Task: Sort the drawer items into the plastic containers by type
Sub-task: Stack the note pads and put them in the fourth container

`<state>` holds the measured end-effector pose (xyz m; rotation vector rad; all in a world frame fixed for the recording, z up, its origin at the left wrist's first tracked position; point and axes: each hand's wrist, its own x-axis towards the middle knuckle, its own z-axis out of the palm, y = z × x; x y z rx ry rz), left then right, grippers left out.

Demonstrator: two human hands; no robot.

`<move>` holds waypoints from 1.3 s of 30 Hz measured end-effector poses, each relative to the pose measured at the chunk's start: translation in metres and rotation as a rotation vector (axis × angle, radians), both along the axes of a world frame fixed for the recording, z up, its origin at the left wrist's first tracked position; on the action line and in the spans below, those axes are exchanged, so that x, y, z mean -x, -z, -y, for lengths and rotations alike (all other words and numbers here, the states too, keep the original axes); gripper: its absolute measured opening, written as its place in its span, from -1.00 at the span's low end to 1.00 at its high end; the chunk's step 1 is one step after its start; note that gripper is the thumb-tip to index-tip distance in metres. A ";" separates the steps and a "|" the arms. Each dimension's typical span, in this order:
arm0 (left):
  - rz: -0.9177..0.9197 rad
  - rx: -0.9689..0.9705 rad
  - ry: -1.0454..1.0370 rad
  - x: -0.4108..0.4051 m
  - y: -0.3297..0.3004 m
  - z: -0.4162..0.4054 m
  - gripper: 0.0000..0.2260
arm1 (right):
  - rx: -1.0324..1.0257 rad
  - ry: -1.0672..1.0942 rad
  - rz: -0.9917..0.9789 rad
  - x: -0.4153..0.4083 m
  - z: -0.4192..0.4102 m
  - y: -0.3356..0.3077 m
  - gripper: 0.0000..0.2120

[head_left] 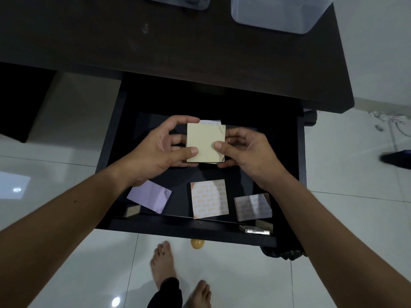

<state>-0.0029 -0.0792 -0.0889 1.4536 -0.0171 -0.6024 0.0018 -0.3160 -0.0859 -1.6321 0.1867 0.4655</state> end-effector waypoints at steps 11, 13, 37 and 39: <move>0.097 -0.124 -0.051 -0.002 0.004 -0.003 -0.48 | 0.664 -0.638 0.183 0.029 0.024 0.009 -0.60; 0.106 -0.143 -0.044 -0.002 0.005 -0.003 -0.48 | 0.711 -0.694 0.211 0.030 0.021 0.006 -0.66; 0.124 -0.136 0.018 -0.001 0.008 -0.002 -0.51 | 0.206 -0.230 0.249 0.014 0.018 -0.017 -0.81; 0.116 -0.114 0.028 -0.001 0.008 -0.002 -0.51 | 0.288 -0.175 0.280 0.005 0.013 -0.013 -0.83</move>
